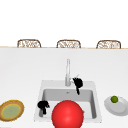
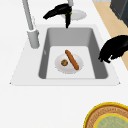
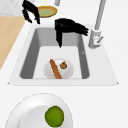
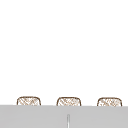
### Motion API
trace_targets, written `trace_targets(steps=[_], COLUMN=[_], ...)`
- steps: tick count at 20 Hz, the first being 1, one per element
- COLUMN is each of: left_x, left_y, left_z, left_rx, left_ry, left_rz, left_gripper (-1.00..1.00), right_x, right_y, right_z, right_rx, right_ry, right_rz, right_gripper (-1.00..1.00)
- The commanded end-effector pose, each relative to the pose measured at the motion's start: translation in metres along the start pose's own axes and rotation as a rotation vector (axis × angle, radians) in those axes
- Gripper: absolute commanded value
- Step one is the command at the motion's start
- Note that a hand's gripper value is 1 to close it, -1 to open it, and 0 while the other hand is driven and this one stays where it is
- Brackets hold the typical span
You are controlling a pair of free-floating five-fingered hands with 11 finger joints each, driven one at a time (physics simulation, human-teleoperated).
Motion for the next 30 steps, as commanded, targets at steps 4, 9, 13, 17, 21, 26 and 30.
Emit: trace_targets(steps=[4, 9, 13, 17, 21, 26, 30], left_x=[0.000, 0.000, 0.000, 0.000, 0.000, 0.000, 0.000], left_y=[0.000, 0.000, 0.000, 0.000, 0.000, 0.000, 0.000], left_z=[0.000, 0.000, 0.000, 0.000, 0.000, 0.000, 0.000], left_rx=[0.000, 0.000, 0.000, 0.000, 0.000, 0.000, 0.000], left_ry=[0.000, 0.000, 0.000, 0.000, 0.000, 0.000, 0.000], left_rz=[0.000, 0.000, 0.000, 0.000, 0.000, 0.000, 0.000], left_gripper=[0.00, 0.00, 0.00, 0.00, 0.00, 0.00, 0.00], right_x=[-0.006, -0.011, -0.014, -0.028, -0.026, -0.032, -0.036], right_y=[-0.039, -0.050, -0.060, -0.062, -0.064, -0.064, -0.051], right_z=[-0.005, -0.037, -0.062, -0.076, -0.103, -0.131, -0.153], right_rx=[-0.084, -0.043, 0.010, 0.011, 0.097, 0.184, 0.247], right_ry=[-0.028, 0.001, 0.003, -0.026, -0.006, -0.002, -0.013], right_rz=[0.006, 0.014, 0.006, -0.021, -0.012, -0.002, -0.019], right_gripper=[-1.00, -1.00, -1.00, -1.00, -1.00, -1.00, -1.00])
